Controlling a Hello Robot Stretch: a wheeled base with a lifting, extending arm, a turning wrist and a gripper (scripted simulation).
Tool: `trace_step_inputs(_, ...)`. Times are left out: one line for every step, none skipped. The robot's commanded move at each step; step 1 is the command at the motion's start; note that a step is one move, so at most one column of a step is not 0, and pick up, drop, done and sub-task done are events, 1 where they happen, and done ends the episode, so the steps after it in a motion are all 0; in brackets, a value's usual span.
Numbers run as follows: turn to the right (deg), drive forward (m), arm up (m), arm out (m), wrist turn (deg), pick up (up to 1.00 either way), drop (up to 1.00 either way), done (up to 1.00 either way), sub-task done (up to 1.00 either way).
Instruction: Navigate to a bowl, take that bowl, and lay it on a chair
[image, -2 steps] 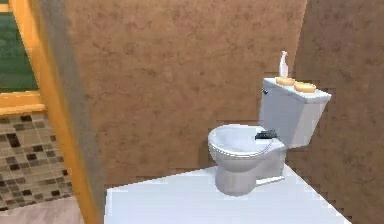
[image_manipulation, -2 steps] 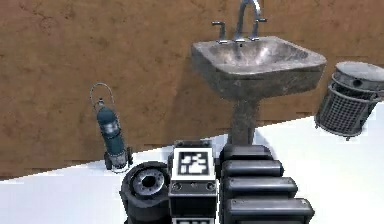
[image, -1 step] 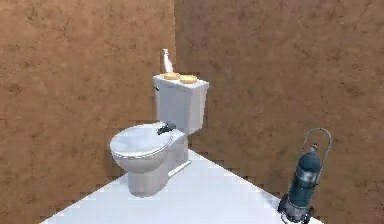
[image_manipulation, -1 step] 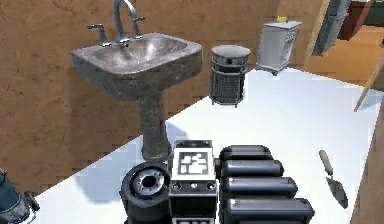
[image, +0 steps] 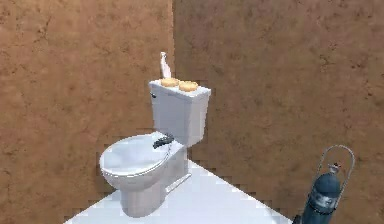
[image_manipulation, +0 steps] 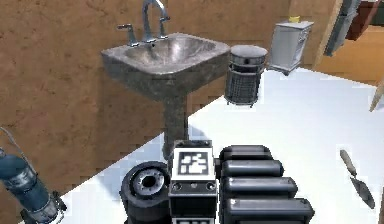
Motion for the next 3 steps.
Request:
trace_step_inputs(-45.0,0.00,0.00,0.00,0.0,0.00,0.00,0.00,0.00)
trace_step_inputs(-27.0,0.00,0.00,0.00,0.0,0.00,0.00,0.00,0.00)
trace_step_inputs(0.0,0.10,0.00,0.00,0.0,0.00,0.00,0.00,0.00)
